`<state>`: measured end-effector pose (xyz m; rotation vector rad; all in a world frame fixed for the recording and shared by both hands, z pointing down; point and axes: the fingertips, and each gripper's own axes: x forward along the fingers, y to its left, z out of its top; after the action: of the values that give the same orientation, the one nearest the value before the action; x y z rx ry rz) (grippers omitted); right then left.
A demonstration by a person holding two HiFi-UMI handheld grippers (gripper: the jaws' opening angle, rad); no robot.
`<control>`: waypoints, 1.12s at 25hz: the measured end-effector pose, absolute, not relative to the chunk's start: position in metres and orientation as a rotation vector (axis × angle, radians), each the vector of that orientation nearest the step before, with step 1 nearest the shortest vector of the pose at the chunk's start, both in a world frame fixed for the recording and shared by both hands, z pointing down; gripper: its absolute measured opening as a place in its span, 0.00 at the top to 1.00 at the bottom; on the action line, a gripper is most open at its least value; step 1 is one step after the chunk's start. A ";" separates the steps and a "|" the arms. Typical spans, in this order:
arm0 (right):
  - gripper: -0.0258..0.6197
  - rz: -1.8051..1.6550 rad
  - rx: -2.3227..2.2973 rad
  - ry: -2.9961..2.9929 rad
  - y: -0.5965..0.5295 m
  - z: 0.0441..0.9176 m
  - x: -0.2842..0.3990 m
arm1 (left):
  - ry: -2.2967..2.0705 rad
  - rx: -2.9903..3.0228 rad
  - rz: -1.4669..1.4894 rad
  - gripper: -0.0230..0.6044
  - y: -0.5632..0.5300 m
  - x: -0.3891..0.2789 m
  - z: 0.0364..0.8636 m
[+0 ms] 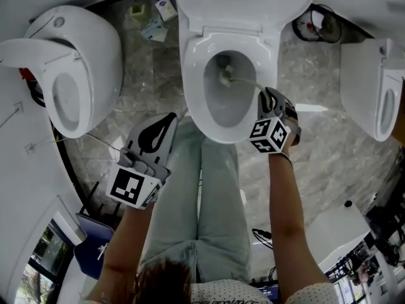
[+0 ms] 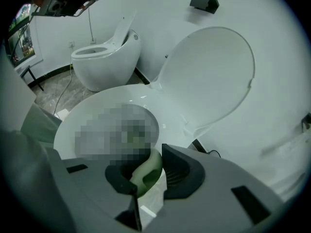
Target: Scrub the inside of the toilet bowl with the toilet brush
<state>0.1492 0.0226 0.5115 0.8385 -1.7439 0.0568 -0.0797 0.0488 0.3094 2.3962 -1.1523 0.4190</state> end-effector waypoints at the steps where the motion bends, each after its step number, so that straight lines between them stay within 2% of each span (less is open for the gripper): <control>1: 0.83 0.047 0.832 -1.736 0.024 0.516 0.149 | -1.143 2.393 0.415 0.96 0.051 -0.079 0.312; 14: 0.83 0.049 0.803 -1.731 0.051 0.545 0.135 | -1.067 2.364 0.422 0.96 0.074 -0.076 0.337; 28: 0.82 0.226 0.994 -1.843 0.008 0.540 0.104 | -1.065 2.356 0.416 0.96 0.076 -0.077 0.343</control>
<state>0.1035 0.0079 0.5398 0.9936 -1.8433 0.2263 -0.0774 0.0765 0.3432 2.3563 -1.0646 0.4163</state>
